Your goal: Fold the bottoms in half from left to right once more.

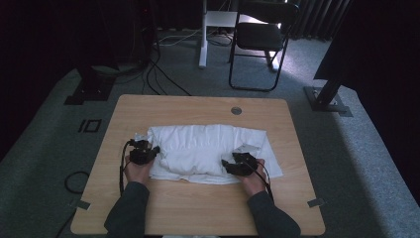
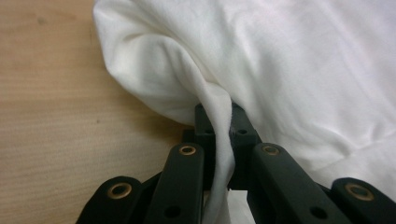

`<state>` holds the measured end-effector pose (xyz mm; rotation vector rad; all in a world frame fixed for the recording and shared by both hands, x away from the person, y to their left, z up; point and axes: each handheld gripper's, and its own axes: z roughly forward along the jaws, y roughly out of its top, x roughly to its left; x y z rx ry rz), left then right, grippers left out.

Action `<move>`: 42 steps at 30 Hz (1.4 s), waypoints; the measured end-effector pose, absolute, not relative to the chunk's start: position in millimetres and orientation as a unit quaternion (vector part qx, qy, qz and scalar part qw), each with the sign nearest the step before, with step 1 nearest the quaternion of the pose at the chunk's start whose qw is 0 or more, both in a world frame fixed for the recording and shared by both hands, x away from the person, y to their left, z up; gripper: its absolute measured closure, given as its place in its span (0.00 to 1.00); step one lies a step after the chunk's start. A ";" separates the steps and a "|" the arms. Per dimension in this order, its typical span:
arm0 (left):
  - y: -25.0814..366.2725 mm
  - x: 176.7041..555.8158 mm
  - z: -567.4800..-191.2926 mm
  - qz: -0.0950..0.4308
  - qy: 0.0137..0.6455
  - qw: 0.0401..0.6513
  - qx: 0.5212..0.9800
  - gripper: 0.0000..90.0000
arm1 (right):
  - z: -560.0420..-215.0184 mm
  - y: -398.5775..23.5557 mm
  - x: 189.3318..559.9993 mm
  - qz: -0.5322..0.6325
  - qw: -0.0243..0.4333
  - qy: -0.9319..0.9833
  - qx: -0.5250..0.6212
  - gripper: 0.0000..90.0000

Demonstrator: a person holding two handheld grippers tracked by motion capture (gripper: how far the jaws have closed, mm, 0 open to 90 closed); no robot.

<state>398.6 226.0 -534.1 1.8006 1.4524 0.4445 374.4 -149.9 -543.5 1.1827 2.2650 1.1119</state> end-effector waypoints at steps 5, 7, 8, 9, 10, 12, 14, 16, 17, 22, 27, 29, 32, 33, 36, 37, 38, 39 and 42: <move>226.9 396.3 -523.1 0.176 0.559 0.409 0.699 0.97 | -520.2 -147.6 371.6 0.413 0.191 0.790 0.411 0.47; 226.8 395.9 -519.6 0.174 0.560 0.416 0.695 0.97 | -509.9 -144.6 373.0 0.427 0.196 0.785 0.404 0.49; 226.5 395.9 -517.3 0.176 0.559 0.419 0.694 0.97 | -505.4 -142.3 374.7 0.430 0.200 0.784 0.400 0.50; 226.4 395.8 -514.4 0.175 0.556 0.423 0.693 0.97 | -501.6 -139.5 377.0 0.432 0.201 0.784 0.397 0.50; 225.8 395.5 -511.1 0.176 0.555 0.429 0.691 0.97 | -498.8 -136.6 379.5 0.432 0.203 0.785 0.395 0.50; 224.1 394.9 -503.4 0.180 0.549 0.440 0.687 0.97 | -496.9 -130.2 385.1 0.432 0.202 0.786 0.393 0.50; 222.6 394.2 -495.6 0.182 0.544 0.450 0.685 0.97 | -500.3 -123.4 391.3 0.427 0.197 0.791 0.391 0.50; 220.7 393.7 -488.4 0.185 0.537 0.456 0.685 0.97 | -507.8 -116.3 396.9 0.414 0.188 0.798 0.395 0.50; 219.7 393.4 -485.2 0.186 0.533 0.461 0.685 0.97 | -512.4 -112.9 399.3 0.408 0.184 0.802 0.395 0.50; 213.6 392.6 -470.7 0.187 0.519 0.482 0.681 0.97 | -535.4 -101.1 408.0 0.378 0.170 0.817 0.401 0.49; 202.0 392.6 -453.3 0.194 0.498 0.500 0.681 0.97 | -542.6 -93.9 410.1 0.373 0.175 0.817 0.403 0.51; 196.9 393.2 -446.5 0.197 0.490 0.505 0.683 0.97 | -544.0 -92.1 411.1 0.379 0.169 0.812 0.410 0.51; 189.3 394.2 -438.3 0.199 0.478 0.510 0.686 0.97 | -546.5 -86.9 410.7 0.389 0.161 0.804 0.419 0.52; 186.8 394.5 -436.0 0.201 0.475 0.511 0.688 0.97 | -547.4 -84.4 410.0 0.393 0.162 0.801 0.421 0.52; 179.8 395.3 -430.6 0.201 0.467 0.517 0.689 0.97 | -550.9 -74.8 406.2 0.407 0.164 0.790 0.429 0.53; 177.6 395.6 -429.1 0.201 0.463 0.517 0.691 0.97 | -552.0 -70.5 404.0 0.411 0.168 0.787 0.429 0.53; 175.0 395.7 -427.9 0.201 0.460 0.519 0.692 0.97 | -552.9 -66.5 402.4 0.414 0.171 0.785 0.428 0.53; 172.4 395.5 -426.6 0.201 0.456 0.519 0.695 0.97 | -553.3 -62.3 401.0 0.416 0.169 0.784 0.429 0.54; 165.0 394.5 -424.5 0.200 0.444 0.521 0.700 0.97 | -553.7 -49.6 399.8 0.421 0.164 0.786 0.423 0.54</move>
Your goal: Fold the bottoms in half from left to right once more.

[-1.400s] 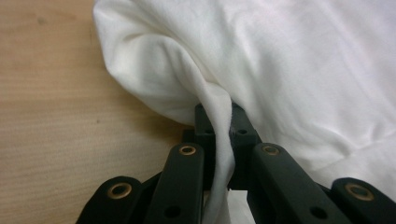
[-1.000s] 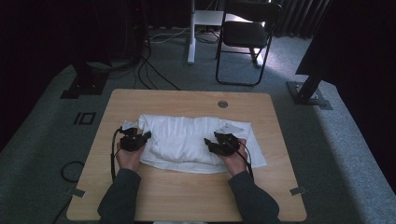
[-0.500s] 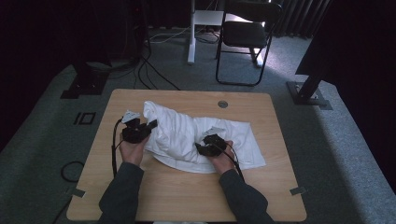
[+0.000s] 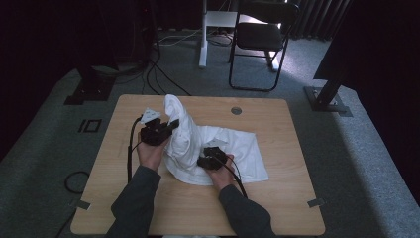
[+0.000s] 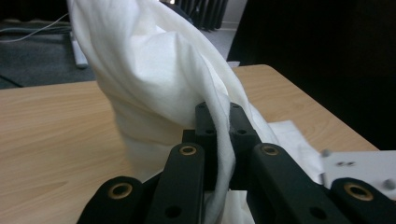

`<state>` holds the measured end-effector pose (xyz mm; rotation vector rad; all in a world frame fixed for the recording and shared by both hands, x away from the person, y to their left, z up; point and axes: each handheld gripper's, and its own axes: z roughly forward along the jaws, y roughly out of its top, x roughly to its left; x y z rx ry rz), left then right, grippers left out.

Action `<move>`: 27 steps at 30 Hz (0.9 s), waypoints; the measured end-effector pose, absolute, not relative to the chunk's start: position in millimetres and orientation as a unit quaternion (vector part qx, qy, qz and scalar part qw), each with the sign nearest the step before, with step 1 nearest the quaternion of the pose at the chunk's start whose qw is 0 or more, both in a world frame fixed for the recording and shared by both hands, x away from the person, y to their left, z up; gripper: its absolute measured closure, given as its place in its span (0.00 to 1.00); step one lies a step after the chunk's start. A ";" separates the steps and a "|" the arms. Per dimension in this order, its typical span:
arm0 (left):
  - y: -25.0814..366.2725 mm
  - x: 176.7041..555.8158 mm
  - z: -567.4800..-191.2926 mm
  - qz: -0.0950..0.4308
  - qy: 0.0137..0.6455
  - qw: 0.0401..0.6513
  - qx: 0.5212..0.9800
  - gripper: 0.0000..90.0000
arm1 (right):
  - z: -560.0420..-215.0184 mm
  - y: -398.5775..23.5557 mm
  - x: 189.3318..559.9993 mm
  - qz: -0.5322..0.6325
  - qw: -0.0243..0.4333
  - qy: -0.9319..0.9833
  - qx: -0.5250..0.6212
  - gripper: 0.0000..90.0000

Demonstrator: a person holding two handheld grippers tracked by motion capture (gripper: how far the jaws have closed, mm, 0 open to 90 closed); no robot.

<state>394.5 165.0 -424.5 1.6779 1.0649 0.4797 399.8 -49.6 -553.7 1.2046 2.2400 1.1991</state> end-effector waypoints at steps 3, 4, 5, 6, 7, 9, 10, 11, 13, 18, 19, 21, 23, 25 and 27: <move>158.9 394.4 -425.3 0.200 0.437 0.519 0.707 0.97 | -553.6 -37.2 399.9 0.426 0.155 0.790 0.413 0.54; 157.4 394.6 -426.3 0.201 0.436 0.517 0.708 0.97 | -552.7 -34.3 400.6 0.427 0.147 0.794 0.407 0.54; 156.8 394.6 -427.1 0.201 0.434 0.514 0.712 0.97 | -551.3 -32.8 401.5 0.428 0.137 0.798 0.403 0.54; 156.4 394.5 -428.1 0.202 0.433 0.514 0.713 0.97 | -549.1 -32.1 401.5 0.427 0.130 0.799 0.402 0.52; 157.0 394.2 -428.8 0.202 0.431 0.513 0.714 0.97 | -545.9 -32.8 400.6 0.425 0.127 0.802 0.400 0.51; 158.8 393.4 -429.7 0.202 0.431 0.515 0.713 0.97 | -537.6 -38.1 396.3 0.432 0.126 0.802 0.392 0.49; 160.3 393.1 -429.9 0.203 0.432 0.514 0.713 0.97 | -532.7 -43.1 393.2 0.443 0.126 0.801 0.382 0.48; 161.5 392.6 -429.9 0.205 0.433 0.513 0.712 0.97 | -527.8 -49.3 389.1 0.457 0.132 0.798 0.369 0.46; 163.9 391.9 -429.6 0.204 0.434 0.514 0.712 0.97 | -520.0 -62.6 380.4 0.461 0.176 0.792 0.360 0.45; 162.3 390.2 -426.7 0.204 0.432 0.519 0.709 0.97 | -535.4 -79.7 380.2 0.409 0.200 0.803 0.384 0.43; 160.8 389.9 -425.9 0.204 0.429 0.519 0.711 0.97 | -541.0 -78.8 382.0 0.405 0.189 0.806 0.388 0.43; 157.2 389.3 -424.4 0.203 0.425 0.521 0.712 0.97 | -547.8 -73.5 385.8 0.408 0.163 0.806 0.397 0.44; 152.9 389.3 -422.8 0.203 0.420 0.521 0.715 0.97 | -550.0 -64.5 387.9 0.411 0.157 0.807 0.394 0.46; 148.7 389.8 -421.3 0.202 0.417 0.519 0.718 0.97 | -551.8 -54.3 389.5 0.417 0.147 0.807 0.392 0.46; 144.7 389.8 -421.0 0.203 0.413 0.518 0.721 0.97 | -553.0 -42.7 389.2 0.425 0.139 0.804 0.392 0.46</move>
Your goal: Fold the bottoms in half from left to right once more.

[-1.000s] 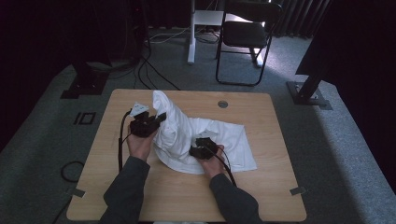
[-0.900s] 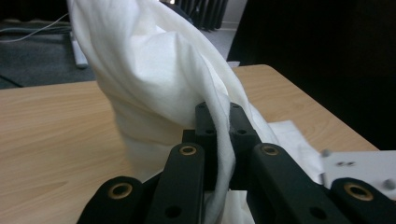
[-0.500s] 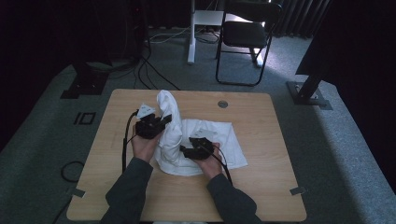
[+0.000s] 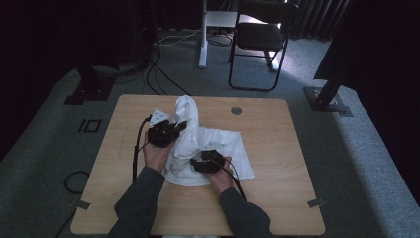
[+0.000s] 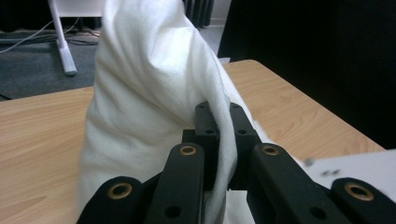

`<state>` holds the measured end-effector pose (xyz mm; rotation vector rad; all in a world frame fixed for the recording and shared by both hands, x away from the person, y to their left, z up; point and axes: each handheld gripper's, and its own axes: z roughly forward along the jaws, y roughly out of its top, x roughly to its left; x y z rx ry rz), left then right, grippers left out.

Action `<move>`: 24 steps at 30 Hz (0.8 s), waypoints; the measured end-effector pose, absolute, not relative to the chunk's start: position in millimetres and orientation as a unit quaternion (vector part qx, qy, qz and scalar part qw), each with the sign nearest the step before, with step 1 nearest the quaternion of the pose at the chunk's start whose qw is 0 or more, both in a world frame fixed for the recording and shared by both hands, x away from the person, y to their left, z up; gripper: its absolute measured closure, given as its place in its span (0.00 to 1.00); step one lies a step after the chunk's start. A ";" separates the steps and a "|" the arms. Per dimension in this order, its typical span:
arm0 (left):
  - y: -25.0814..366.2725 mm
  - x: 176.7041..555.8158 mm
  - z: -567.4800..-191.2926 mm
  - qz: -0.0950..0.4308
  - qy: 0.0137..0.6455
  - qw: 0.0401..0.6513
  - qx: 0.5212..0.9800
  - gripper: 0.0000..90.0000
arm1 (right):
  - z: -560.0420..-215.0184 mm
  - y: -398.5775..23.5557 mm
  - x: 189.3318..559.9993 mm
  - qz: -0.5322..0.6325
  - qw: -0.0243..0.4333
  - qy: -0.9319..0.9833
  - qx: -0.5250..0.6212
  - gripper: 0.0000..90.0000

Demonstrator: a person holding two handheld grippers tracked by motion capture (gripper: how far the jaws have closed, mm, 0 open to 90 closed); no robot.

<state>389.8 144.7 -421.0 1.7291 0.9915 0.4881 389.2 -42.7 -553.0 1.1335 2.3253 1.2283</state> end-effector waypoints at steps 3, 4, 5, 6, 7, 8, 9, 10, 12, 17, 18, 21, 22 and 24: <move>141.7 389.7 -423.7 0.207 0.413 0.509 0.726 0.97 | -552.2 -28.9 386.9 0.437 0.121 0.806 0.379 0.42; 142.2 389.7 -424.7 0.205 0.412 0.509 0.727 0.97 | -549.0 -29.0 384.9 0.439 0.117 0.808 0.375 0.41; 143.0 389.3 -425.4 0.204 0.411 0.510 0.728 0.97 | -544.5 -31.9 381.7 0.446 0.118 0.807 0.369 0.41; 144.2 388.8 -425.6 0.205 0.411 0.510 0.728 0.97 | -538.8 -38.5 378.2 0.456 0.119 0.805 0.361 0.41; 145.3 388.5 -425.7 0.205 0.410 0.510 0.728 0.97 | -532.7 -47.9 374.6 0.470 0.124 0.798 0.356 0.41; 146.3 388.4 -425.6 0.205 0.411 0.510 0.727 0.97 | -526.7 -59.1 371.8 0.480 0.133 0.790 0.357 0.41; 146.8 388.1 -425.4 0.205 0.412 0.510 0.726 0.97 | -522.3 -70.8 370.2 0.481 0.148 0.785 0.362 0.41; 146.6 388.1 -425.3 0.205 0.412 0.511 0.726 0.97 | -520.3 -81.1 370.1 0.469 0.164 0.785 0.370 0.41; 144.3 388.1 -425.2 0.203 0.411 0.512 0.726 0.97 | -524.7 -95.2 374.7 0.436 0.170 0.793 0.390 0.41; 131.7 387.0 -424.4 0.198 0.397 0.512 0.735 0.97 | -554.4 -86.3 385.0 0.388 0.137 0.821 0.396 0.40; 128.8 386.4 -423.7 0.199 0.394 0.510 0.739 0.97 | -556.3 -82.4 385.0 0.392 0.141 0.820 0.393 0.41; 121.2 385.3 -421.2 0.197 0.388 0.507 0.744 0.97 | -555.2 -74.7 387.0 0.385 0.144 0.824 0.390 0.42; 118.9 384.8 -420.5 0.196 0.386 0.509 0.744 0.97 | -555.3 -73.2 387.8 0.385 0.144 0.824 0.389 0.42; 113.5 382.8 -419.7 0.197 0.379 0.509 0.748 0.97 | -556.1 -70.5 388.6 0.388 0.146 0.823 0.388 0.43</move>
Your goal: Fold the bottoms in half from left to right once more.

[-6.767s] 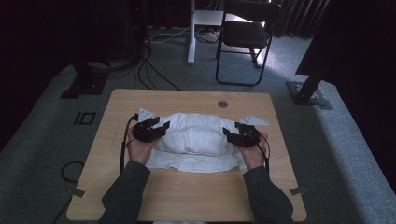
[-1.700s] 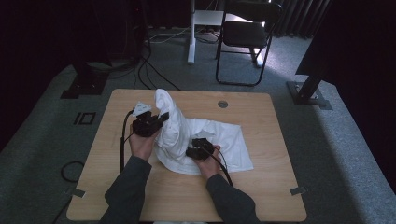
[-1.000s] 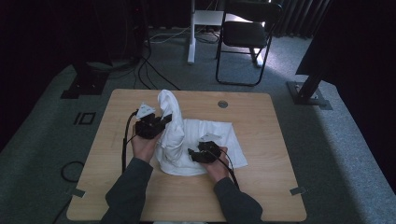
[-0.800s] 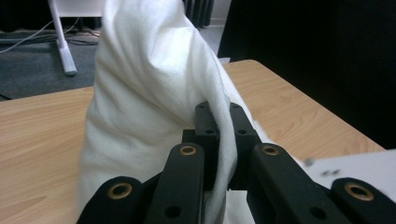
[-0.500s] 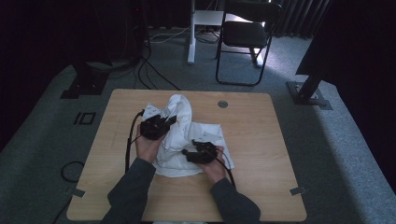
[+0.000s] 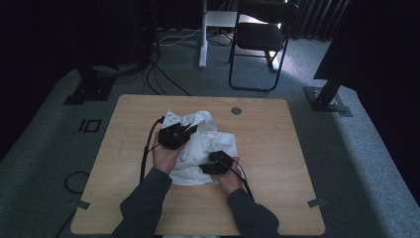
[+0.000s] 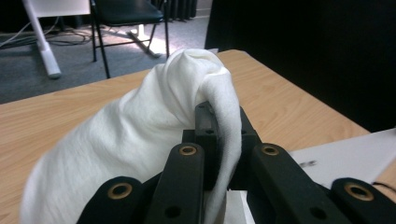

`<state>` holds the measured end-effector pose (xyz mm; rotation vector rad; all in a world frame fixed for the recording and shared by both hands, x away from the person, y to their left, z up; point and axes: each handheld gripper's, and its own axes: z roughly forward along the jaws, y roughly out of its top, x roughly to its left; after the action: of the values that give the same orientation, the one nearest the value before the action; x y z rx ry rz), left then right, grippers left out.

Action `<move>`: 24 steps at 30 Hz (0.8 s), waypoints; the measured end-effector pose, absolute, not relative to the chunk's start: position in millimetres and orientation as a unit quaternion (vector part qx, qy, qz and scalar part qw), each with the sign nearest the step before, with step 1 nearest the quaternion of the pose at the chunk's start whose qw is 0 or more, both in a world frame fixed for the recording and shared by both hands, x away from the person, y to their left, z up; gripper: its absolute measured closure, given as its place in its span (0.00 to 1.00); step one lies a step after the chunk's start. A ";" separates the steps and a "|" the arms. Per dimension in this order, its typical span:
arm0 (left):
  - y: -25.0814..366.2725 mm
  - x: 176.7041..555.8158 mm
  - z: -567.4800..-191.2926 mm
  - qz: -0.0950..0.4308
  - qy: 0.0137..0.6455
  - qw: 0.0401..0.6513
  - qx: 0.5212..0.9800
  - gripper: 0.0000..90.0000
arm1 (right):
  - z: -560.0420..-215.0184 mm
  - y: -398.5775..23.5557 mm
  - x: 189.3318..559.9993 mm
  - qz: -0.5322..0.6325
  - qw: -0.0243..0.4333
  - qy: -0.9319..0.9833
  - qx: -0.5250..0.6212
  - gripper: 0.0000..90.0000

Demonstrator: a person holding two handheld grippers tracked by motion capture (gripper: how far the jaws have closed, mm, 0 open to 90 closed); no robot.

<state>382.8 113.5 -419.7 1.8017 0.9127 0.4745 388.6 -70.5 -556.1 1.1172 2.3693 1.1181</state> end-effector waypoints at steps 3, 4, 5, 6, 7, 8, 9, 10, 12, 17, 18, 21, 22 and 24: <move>104.9 382.1 -424.7 0.210 0.370 0.487 0.763 0.97 | -554.6 -70.8 388.1 0.386 0.142 0.826 0.386 0.42; 103.4 383.3 -428.3 0.209 0.370 0.481 0.767 0.97 | -552.9 -73.4 387.6 0.387 0.134 0.826 0.386 0.40; 102.8 384.9 -432.2 0.203 0.373 0.478 0.769 0.97 | -550.7 -77.3 386.6 0.391 0.127 0.825 0.387 0.39; 102.6 386.2 -435.9 0.199 0.375 0.476 0.770 0.97 | -548.3 -82.2 384.7 0.398 0.122 0.823 0.386 0.39; 102.2 387.2 -439.5 0.193 0.376 0.477 0.771 0.97 | -546.1 -87.6 382.6 0.403 0.120 0.823 0.383 0.38; 101.3 387.8 -443.0 0.189 0.377 0.476 0.772 0.97 | -543.7 -93.4 380.5 0.407 0.119 0.822 0.379 0.38; 99.2 387.9 -446.4 0.187 0.377 0.473 0.774 0.97 | -541.4 -99.6 378.6 0.413 0.118 0.821 0.377 0.38; 96.6 387.4 -449.3 0.186 0.376 0.469 0.777 0.97 | -539.4 -105.8 377.6 0.417 0.119 0.820 0.374 0.38; 89.8 385.1 -454.0 0.187 0.370 0.460 0.785 0.96 | -536.0 -117.1 377.4 0.418 0.127 0.818 0.374 0.42; 74.1 383.3 -471.9 0.180 0.360 0.440 0.803 0.96 | -526.4 -145.1 382.2 0.429 0.149 0.793 0.407 0.48; 71.9 383.9 -476.8 0.175 0.360 0.437 0.806 0.96 | -523.3 -150.2 383.2 0.438 0.151 0.783 0.416 0.50; 66.0 385.2 -492.3 0.160 0.364 0.427 0.812 0.96 | -513.3 -160.4 385.9 0.453 0.165 0.764 0.429 0.52; 63.8 385.0 -496.9 0.158 0.363 0.423 0.815 0.96 | -510.2 -162.3 386.8 0.458 0.169 0.761 0.428 0.52; 60.4 384.6 -505.1 0.154 0.362 0.417 0.820 0.95 | -505.0 -163.5 389.1 0.459 0.175 0.760 0.426 0.52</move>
<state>384.6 60.4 -505.1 2.0575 0.9089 0.3862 389.1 -163.5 -505.0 1.2072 2.1533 1.2999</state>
